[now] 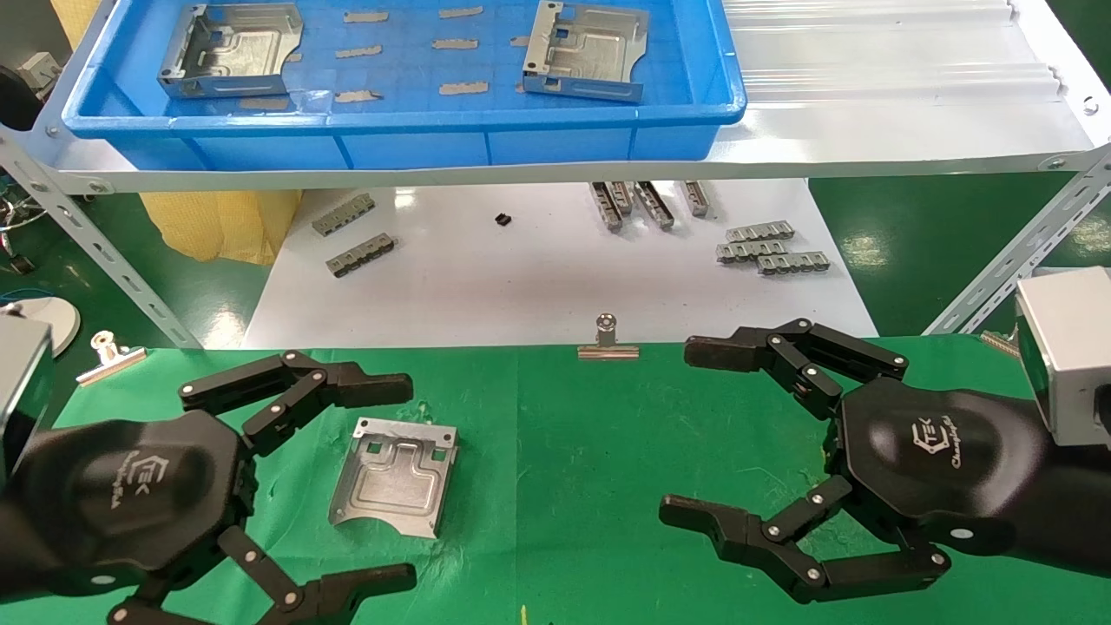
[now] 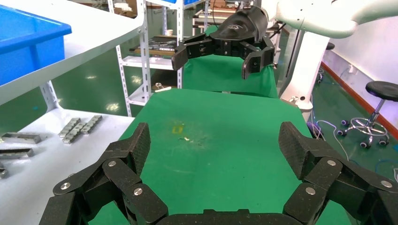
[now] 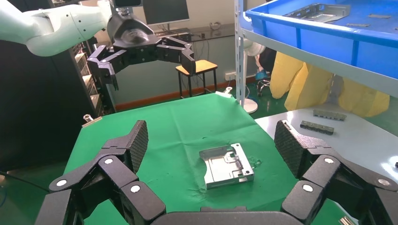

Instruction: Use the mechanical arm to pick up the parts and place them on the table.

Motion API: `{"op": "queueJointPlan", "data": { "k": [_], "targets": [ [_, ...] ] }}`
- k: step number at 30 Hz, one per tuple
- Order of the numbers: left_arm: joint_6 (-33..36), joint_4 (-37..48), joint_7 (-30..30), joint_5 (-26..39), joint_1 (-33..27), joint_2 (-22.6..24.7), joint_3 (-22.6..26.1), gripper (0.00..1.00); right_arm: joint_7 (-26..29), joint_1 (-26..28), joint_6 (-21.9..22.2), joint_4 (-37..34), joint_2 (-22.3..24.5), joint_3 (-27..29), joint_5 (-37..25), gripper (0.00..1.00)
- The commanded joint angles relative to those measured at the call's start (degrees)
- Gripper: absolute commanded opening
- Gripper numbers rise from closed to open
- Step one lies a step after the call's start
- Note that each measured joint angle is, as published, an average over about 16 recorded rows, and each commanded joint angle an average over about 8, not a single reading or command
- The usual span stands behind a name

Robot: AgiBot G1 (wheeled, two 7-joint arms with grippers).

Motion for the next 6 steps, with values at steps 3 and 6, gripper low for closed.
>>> {"op": "queueJointPlan", "data": {
  "k": [3,6],
  "targets": [
    [0.0,0.1,0.1,0.0,-0.1,0.0,0.0,1.0,0.0,0.0,0.0,0.0,0.0,0.0,0.0,1.0],
    [0.0,0.1,0.1,0.1,-0.1,0.0,0.1,1.0,0.0,0.0,0.0,0.0,0.0,0.0,0.0,1.0]
  ]
}}
